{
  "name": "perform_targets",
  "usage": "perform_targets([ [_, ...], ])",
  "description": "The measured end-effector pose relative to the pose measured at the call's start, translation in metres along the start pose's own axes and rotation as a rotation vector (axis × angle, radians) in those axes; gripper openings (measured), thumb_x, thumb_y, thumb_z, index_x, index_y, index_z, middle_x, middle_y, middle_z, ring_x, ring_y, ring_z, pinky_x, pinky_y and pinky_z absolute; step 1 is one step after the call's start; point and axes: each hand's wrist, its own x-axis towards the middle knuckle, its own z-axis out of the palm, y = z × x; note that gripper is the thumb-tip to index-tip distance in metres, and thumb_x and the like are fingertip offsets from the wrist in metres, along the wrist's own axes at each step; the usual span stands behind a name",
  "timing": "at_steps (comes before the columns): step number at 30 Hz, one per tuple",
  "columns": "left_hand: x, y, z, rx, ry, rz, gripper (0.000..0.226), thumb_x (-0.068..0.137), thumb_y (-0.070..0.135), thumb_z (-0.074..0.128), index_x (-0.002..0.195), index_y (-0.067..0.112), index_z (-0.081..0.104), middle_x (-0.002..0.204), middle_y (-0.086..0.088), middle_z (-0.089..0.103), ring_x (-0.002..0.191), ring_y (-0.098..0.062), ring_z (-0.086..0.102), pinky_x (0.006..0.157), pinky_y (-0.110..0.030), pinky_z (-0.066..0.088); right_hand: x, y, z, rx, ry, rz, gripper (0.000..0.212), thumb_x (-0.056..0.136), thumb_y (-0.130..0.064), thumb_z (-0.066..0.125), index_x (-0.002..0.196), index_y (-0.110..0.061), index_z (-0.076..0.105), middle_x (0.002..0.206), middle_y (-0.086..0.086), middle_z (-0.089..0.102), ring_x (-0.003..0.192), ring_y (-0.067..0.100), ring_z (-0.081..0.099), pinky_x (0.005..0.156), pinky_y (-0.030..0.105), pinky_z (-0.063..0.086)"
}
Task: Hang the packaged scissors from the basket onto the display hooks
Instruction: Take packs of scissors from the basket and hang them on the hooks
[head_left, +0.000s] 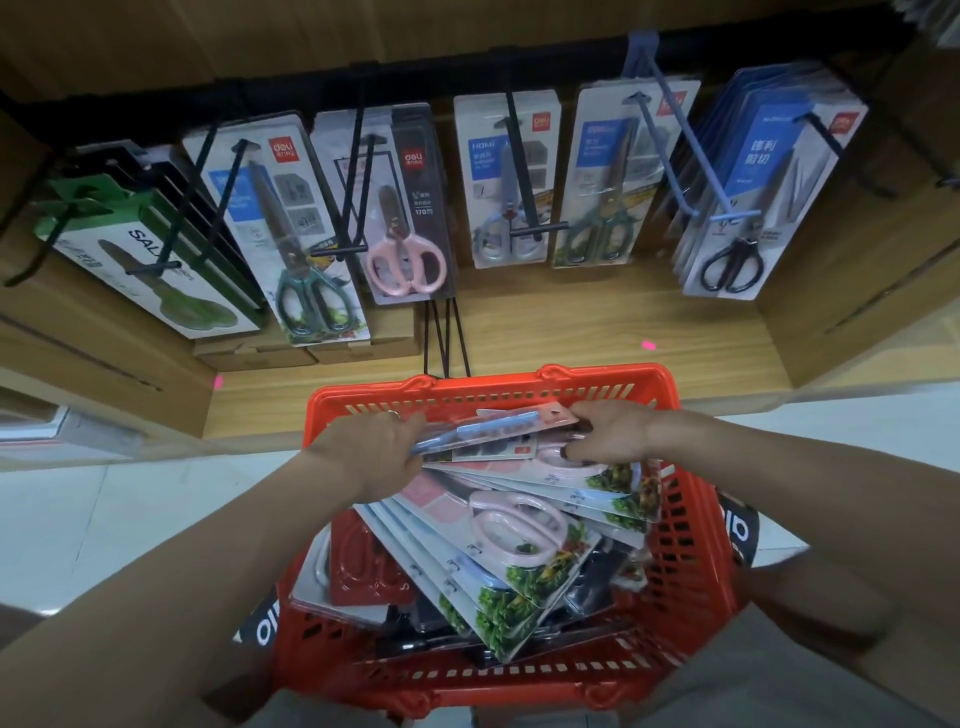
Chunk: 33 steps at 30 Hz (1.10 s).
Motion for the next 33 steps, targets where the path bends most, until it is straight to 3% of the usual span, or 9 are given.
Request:
perform_targets([
  [2, 0.001, -0.007, 0.001, 0.057, 0.039, -0.056, 0.047, 0.111, 0.039, 0.036, 0.152, 0.015, 0.036, 0.123, -0.011, 0.069, 0.109, -0.031, 0.069, 0.075, -0.038, 0.051, 0.004, -0.004, 0.004, -0.004, 0.078, -0.053, 0.040, 0.097, -0.044, 0.061, 0.133, -0.030, 0.058, 0.140, 0.002, 0.057, 0.135, 0.028, 0.052, 0.093, 0.029, 0.042],
  [4, 0.002, -0.016, 0.004, 0.098, 0.047, -0.125, 0.042, 0.112, 0.035, 0.035, 0.148, 0.014, 0.040, 0.120, -0.009, 0.070, 0.106, -0.030, 0.070, 0.076, -0.039, 0.054, 0.006, -0.014, 0.009, 0.016, 0.106, -0.105, 0.010, 0.097, -0.044, 0.058, 0.103, -0.037, 0.056, 0.114, -0.007, 0.059, 0.121, 0.025, 0.057, 0.083, 0.028, 0.043],
  [8, 0.005, -0.019, 0.011, 0.144, 0.016, -0.169, 0.053, 0.111, 0.044, 0.038, 0.156, 0.017, 0.032, 0.135, -0.008, 0.067, 0.123, -0.030, 0.064, 0.090, -0.040, 0.054, 0.008, -0.036, 0.023, 0.007, 0.038, -0.156, 0.054, 0.097, -0.050, 0.060, 0.144, -0.025, 0.055, 0.138, 0.002, 0.061, 0.125, 0.025, 0.058, 0.105, 0.034, 0.050],
  [12, 0.008, -0.003, 0.024, 0.255, -0.015, -0.117, 0.070, 0.109, 0.058, 0.036, 0.163, 0.015, 0.021, 0.141, -0.010, 0.064, 0.132, -0.031, 0.058, 0.093, -0.043, 0.054, 0.015, -0.041, 0.032, -0.114, 0.025, -0.173, 0.041, 0.099, -0.050, 0.059, 0.122, -0.017, 0.066, 0.114, 0.004, 0.068, 0.103, 0.023, 0.064, 0.090, 0.034, 0.055],
  [15, 0.012, 0.000, 0.027, 0.258, 0.025, -0.100, 0.061, 0.110, 0.052, 0.040, 0.156, 0.014, 0.031, 0.136, -0.010, 0.065, 0.126, -0.030, 0.063, 0.090, -0.042, 0.056, 0.016, -0.045, 0.030, -0.262, 0.078, -0.246, 0.032, 0.106, -0.045, 0.050, 0.121, -0.020, 0.063, 0.091, -0.002, 0.061, 0.086, 0.021, 0.060, 0.068, 0.029, 0.044],
  [18, 0.017, 0.000, 0.026, 0.204, 0.064, -0.094, 0.056, 0.110, 0.046, 0.046, 0.155, 0.015, 0.032, 0.135, -0.009, 0.065, 0.123, -0.029, 0.063, 0.088, -0.041, 0.057, 0.016, -0.048, 0.023, -0.527, 0.197, -0.343, 0.024, 0.110, -0.029, 0.045, 0.123, -0.020, 0.063, 0.098, -0.001, 0.066, 0.079, 0.017, 0.061, 0.074, 0.036, 0.054],
  [21, 0.021, -0.002, 0.025, 0.083, 0.099, -0.082, 0.061, 0.106, 0.042, 0.055, 0.157, 0.019, 0.031, 0.135, -0.008, 0.063, 0.120, -0.029, 0.064, 0.079, -0.037, 0.052, 0.010, -0.054, 0.015, -0.749, 0.312, -0.386, 0.016, 0.102, -0.005, 0.047, 0.100, -0.019, 0.052, 0.073, -0.004, 0.052, 0.055, 0.011, 0.040, 0.051, 0.031, 0.034],
  [25, 0.025, -0.015, 0.017, -0.193, 0.122, -0.070, 0.058, 0.100, 0.038, 0.065, 0.151, 0.028, 0.040, 0.125, -0.006, 0.066, 0.110, -0.029, 0.066, 0.074, -0.036, 0.048, -0.011, -0.066, -0.005, -0.837, 0.433, -0.500, 0.023, 0.099, -0.002, 0.051, 0.110, -0.022, 0.050, 0.086, -0.006, 0.060, 0.065, 0.020, 0.052, 0.047, 0.031, 0.020],
  [33, 0.022, -0.016, 0.002, -0.276, 0.245, -0.034, 0.027, 0.107, 0.046, 0.053, 0.127, 0.029, 0.057, 0.100, 0.001, 0.065, 0.089, -0.026, 0.067, 0.067, -0.039, 0.053, -0.058, -0.082, -0.050, -0.650, 0.612, -0.665, 0.019, 0.112, -0.032, 0.039, 0.096, -0.024, 0.045, 0.082, -0.005, 0.052, 0.077, 0.022, 0.054, 0.057, 0.031, 0.034],
])
